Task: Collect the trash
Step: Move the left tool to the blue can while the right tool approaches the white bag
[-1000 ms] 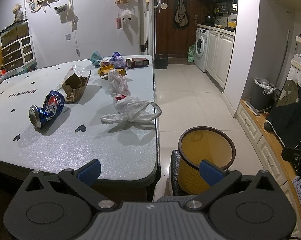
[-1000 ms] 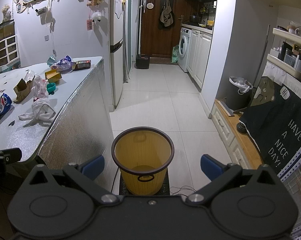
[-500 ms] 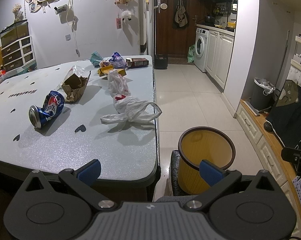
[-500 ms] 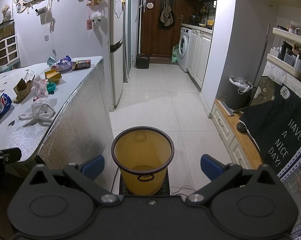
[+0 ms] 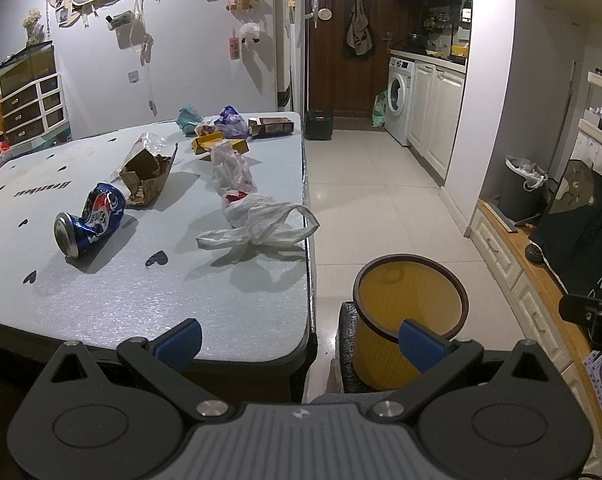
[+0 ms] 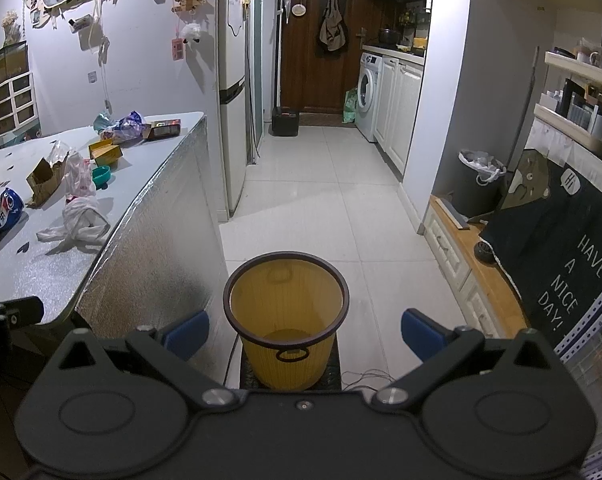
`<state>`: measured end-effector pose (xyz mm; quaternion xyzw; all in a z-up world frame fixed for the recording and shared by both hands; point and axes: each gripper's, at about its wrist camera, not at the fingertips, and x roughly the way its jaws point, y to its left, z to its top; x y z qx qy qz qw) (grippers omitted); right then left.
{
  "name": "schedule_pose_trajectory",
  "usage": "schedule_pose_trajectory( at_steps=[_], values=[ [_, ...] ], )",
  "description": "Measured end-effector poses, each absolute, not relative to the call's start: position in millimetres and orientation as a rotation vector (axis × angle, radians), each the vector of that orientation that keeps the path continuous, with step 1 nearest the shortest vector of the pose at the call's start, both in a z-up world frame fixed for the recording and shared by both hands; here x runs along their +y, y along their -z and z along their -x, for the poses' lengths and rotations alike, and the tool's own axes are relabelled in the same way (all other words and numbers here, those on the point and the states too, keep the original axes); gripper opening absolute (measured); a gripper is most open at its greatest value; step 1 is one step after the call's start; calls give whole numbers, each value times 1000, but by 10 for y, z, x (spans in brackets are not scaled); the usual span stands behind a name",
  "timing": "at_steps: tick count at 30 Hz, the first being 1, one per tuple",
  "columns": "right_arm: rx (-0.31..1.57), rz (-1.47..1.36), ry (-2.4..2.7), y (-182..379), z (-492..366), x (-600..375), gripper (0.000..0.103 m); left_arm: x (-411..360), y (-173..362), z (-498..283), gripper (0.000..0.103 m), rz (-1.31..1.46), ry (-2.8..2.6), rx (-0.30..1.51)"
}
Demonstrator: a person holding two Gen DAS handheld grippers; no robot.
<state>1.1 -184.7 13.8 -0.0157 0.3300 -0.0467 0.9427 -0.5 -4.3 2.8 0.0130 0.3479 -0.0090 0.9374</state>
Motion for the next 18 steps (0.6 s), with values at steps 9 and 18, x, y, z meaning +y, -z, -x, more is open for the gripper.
schedule_pose_trajectory(
  at_steps=[9,18],
  values=[
    [647,-19,43,-2,-81,-1936,103,-47,99,-146,103,-13,8,695],
    [634,-82,-21,180,-408,-1951,103,54,273,-469,103,1,-25,720]
  ],
)
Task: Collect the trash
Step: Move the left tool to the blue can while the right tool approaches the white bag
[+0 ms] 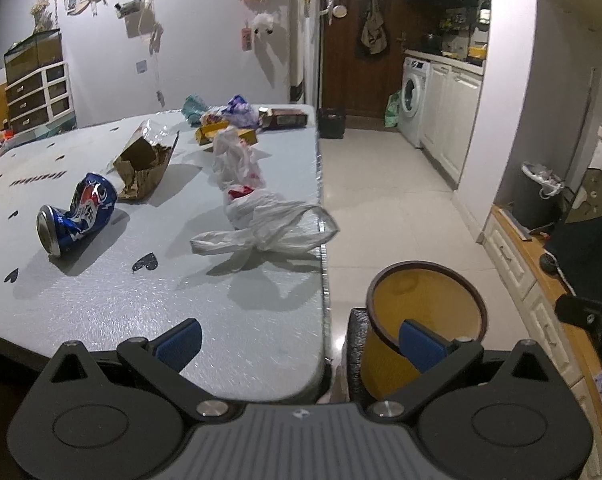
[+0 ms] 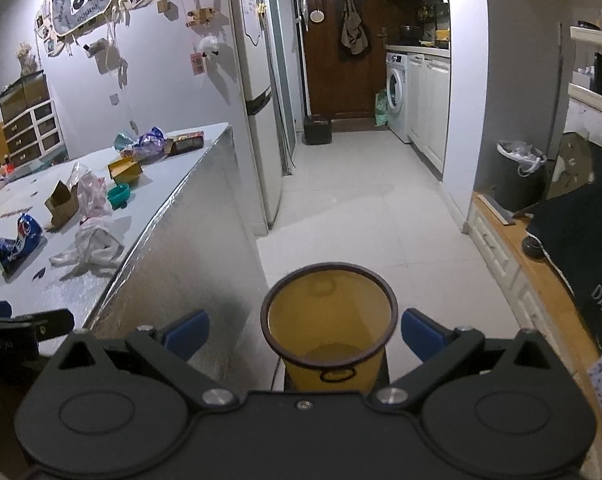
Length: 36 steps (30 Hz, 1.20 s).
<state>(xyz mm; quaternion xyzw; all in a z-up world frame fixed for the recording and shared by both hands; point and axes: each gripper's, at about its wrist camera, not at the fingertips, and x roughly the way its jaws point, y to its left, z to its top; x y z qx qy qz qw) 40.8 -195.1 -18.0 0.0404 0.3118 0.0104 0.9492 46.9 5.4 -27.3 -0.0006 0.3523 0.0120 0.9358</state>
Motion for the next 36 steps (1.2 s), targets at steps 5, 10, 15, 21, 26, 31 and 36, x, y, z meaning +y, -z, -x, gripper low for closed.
schedule_pose_trajectory(
  at_steps=[5,10,15,21,26,31,36],
  values=[
    [577,-72,-56,260,-627,-1884,103,252,359,-689,103,35,-80,734],
    [507,-90,-190,335,-886,-1788,103,511,406,-863,103,48,-155,735],
    [448,-85,-297,366,-1108,-1593,103,835,418,-980,103,52,-235,730],
    [382,-50,-396,407,-1326,-1255,103,1180,387,-1055,103,30,-274,712],
    [400,-55,-444,399,-1479,-977,103,1486,304,-1075,103,41,-264,679],
    [420,-69,-491,362,-1597,-772,103,1768,206,-1077,103,61,-247,659],
    [432,-92,-534,350,-1686,-630,103,2037,118,-1141,103,36,-288,645]
  ],
)
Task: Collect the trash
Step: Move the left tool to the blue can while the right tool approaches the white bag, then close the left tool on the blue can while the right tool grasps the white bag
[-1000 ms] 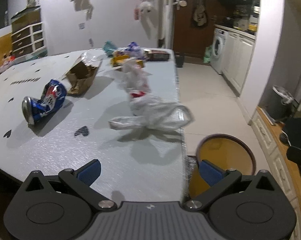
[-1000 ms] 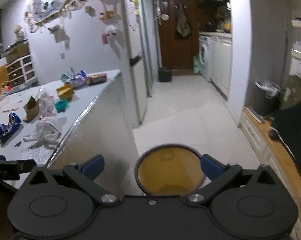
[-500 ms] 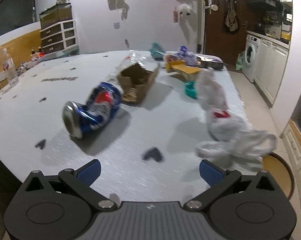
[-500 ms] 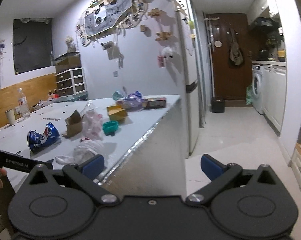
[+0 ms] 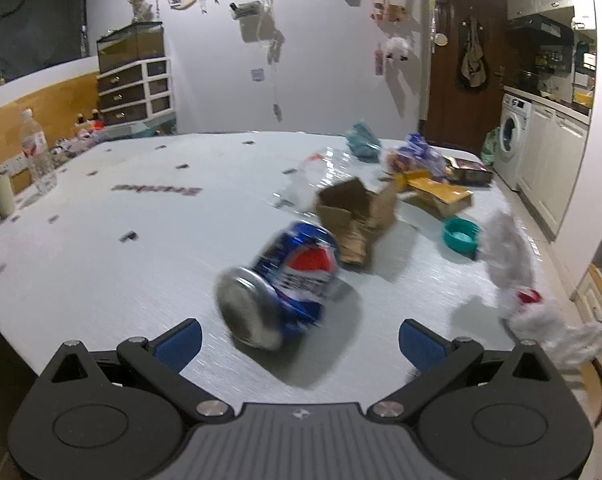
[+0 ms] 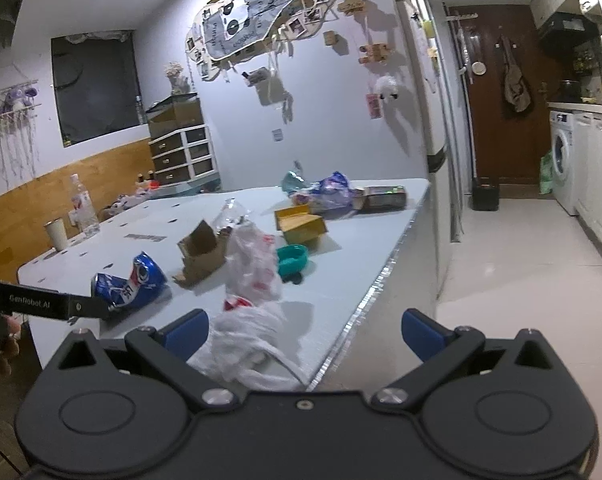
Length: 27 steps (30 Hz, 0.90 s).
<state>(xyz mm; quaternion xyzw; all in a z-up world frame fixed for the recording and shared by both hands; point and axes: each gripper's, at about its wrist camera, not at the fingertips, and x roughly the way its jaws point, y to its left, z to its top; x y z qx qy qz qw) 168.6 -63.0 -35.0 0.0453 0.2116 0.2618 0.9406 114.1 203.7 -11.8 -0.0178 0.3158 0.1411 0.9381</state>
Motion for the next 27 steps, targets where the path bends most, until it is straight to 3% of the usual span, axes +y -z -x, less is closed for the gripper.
schedule_pose_trajectory(
  at_steps=[12,27],
  values=[
    [480,-88,-587,443,-1838,-384,103,2693,58,-1654,103,43,-92,637],
    [522,-77,-594,525,-1978,-205,103,2710,326,-2260,103,-76,-42,938]
  ],
)
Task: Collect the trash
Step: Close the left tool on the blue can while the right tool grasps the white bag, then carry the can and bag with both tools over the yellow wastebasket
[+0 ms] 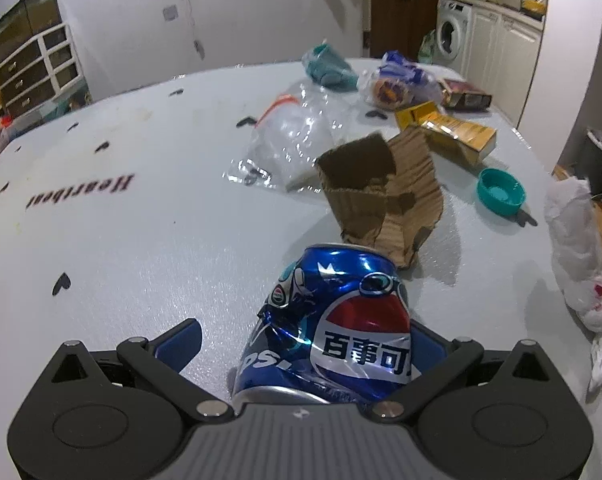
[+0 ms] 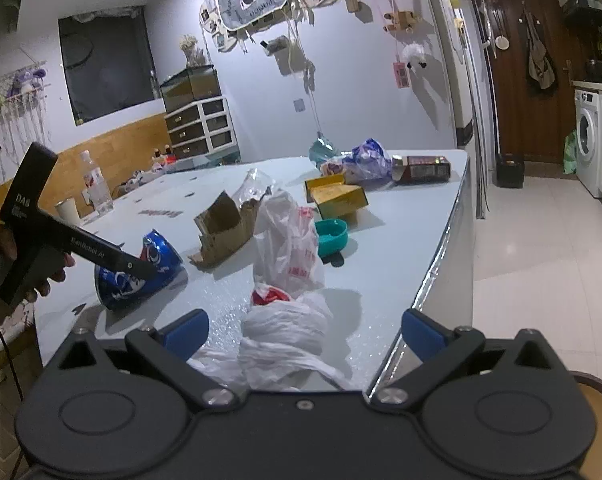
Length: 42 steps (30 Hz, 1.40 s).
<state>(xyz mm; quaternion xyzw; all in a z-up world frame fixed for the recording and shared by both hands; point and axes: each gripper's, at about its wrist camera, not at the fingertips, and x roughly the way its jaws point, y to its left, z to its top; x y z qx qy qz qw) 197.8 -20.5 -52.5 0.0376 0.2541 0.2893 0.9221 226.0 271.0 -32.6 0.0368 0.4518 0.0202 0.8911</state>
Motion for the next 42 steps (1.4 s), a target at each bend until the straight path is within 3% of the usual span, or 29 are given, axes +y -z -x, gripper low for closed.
schedule_pose_trajectory(
  at_steps=[8,10,14,17,42],
  values=[
    [545,-39,-602,525,-2052,-59,103,2775,447,-2333,102,-1,-134,1020],
    [553,-30,-615,530,-2061,-29,96,2827,458,-2314,99,44,-141,1015],
    [590,-29,-619,545,-2074,-11,71,2873,434,-2253,85,78,-159,980],
    [618,-39,-607,547,-2082,-23,54,2861,417,-2188,85,87,-166,963],
    [514,5,-573,200,-1560,-310,51,1842,-69,-1229,85,-25,-54,706]
  ],
)
